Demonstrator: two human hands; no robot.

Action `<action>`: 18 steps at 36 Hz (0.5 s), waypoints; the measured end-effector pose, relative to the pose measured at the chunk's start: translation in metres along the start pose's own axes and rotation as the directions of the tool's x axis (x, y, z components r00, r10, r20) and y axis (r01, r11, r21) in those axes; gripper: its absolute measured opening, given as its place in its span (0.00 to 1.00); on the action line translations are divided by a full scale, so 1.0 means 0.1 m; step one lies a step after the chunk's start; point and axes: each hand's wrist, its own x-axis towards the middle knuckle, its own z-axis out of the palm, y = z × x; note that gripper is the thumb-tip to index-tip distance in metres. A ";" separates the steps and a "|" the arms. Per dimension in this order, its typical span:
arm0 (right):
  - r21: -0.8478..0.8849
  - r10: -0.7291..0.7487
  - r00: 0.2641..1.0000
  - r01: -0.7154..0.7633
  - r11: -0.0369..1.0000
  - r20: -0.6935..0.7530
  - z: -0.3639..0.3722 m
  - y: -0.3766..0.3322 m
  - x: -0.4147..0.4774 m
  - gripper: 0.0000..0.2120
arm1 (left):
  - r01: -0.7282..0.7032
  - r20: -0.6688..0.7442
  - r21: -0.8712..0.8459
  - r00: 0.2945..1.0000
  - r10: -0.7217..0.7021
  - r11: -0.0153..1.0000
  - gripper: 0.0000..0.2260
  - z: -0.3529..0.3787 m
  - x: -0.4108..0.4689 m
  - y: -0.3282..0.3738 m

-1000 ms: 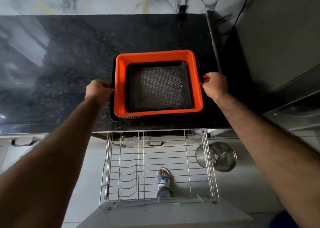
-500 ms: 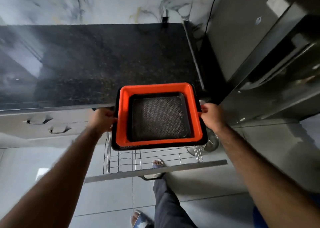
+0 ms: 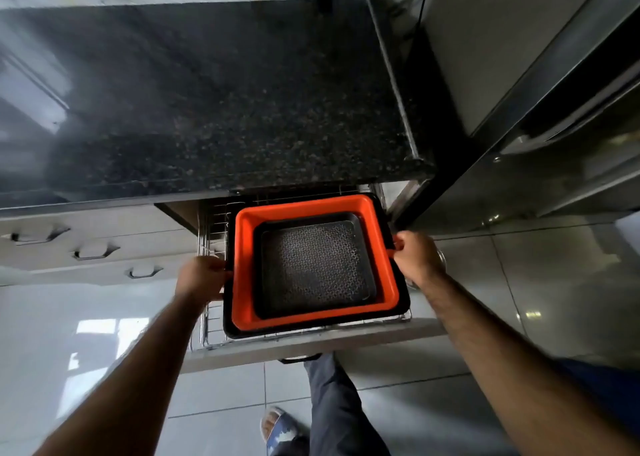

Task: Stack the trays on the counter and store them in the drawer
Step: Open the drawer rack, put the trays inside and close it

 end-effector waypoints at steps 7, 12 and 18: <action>0.033 0.098 0.989 -0.102 0.994 0.109 0.48 0.17 0.80 0.12 | 0.027 -0.052 0.097 0.998 -0.022 0.995 0.10 0.41 0.67 0.00; 0.003 0.227 0.968 -0.229 0.974 0.103 0.72 0.25 1.17 0.12 | 0.036 -0.035 0.348 0.999 -0.026 0.937 0.11 0.65 0.94 0.07; 0.047 0.360 0.928 -0.365 0.930 0.091 0.89 0.12 1.32 0.31 | 0.111 -0.071 0.429 0.993 -0.089 0.896 0.05 0.86 1.17 0.10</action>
